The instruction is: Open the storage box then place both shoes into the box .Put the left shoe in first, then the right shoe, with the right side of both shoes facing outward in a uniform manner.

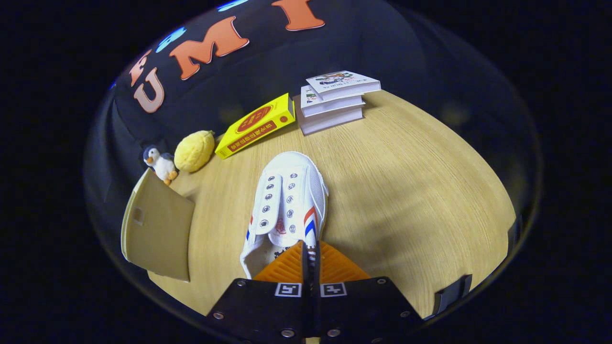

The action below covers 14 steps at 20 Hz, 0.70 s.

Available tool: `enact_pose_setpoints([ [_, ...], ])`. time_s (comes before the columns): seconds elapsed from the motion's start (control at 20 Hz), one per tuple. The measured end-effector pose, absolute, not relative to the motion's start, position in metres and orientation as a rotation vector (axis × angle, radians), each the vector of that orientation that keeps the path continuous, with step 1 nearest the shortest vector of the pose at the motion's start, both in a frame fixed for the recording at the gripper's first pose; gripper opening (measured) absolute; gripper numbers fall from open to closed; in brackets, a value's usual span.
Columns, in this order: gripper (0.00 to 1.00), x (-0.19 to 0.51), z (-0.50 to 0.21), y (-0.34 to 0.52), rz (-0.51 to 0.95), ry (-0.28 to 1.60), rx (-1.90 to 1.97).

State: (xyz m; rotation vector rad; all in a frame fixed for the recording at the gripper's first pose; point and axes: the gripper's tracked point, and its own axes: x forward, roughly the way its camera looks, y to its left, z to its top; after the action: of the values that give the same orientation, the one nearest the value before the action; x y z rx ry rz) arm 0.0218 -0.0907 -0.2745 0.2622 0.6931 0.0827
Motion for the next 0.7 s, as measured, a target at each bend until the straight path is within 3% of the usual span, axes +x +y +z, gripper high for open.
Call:
enact_pose_setpoints([
  [0.35,0.00,0.028,-0.196,-0.037,0.145,0.616,0.239],
  [0.7,0.00,0.012,-0.125,0.071,0.206,0.545,0.227],
])
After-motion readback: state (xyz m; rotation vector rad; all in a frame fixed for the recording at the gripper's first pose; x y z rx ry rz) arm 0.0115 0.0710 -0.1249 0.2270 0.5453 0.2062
